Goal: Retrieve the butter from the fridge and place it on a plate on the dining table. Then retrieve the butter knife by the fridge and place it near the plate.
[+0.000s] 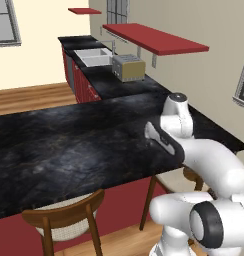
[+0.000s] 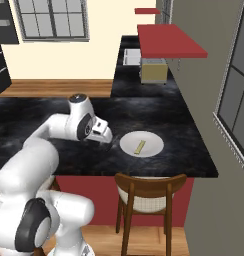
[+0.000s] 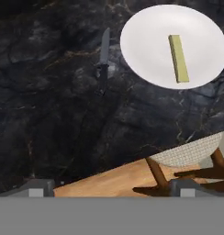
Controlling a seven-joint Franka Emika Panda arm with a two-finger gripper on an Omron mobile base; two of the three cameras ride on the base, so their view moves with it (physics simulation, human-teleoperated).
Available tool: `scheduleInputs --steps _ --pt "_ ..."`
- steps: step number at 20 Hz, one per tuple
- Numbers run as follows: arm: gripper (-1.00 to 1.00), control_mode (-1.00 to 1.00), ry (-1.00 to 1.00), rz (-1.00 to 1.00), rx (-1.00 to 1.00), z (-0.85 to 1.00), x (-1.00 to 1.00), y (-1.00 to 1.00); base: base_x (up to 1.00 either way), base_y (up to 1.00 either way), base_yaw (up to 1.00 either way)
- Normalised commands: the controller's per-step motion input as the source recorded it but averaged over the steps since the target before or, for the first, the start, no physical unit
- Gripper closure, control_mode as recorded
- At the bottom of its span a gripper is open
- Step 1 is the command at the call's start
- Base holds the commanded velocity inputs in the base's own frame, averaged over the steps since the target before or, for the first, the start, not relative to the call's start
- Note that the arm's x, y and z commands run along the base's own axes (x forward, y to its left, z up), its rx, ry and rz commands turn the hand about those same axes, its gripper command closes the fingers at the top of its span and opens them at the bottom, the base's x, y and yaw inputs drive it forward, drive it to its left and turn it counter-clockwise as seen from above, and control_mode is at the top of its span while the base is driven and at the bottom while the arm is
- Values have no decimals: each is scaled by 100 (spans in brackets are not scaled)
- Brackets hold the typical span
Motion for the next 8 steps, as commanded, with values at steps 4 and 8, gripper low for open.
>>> scheduleInputs --steps 4,8 --pt "-100 -100 -19 19 6 53 -65 -3 0 0 0" --pt "-100 -100 0 10 1 69 -31 1 0 0 0"
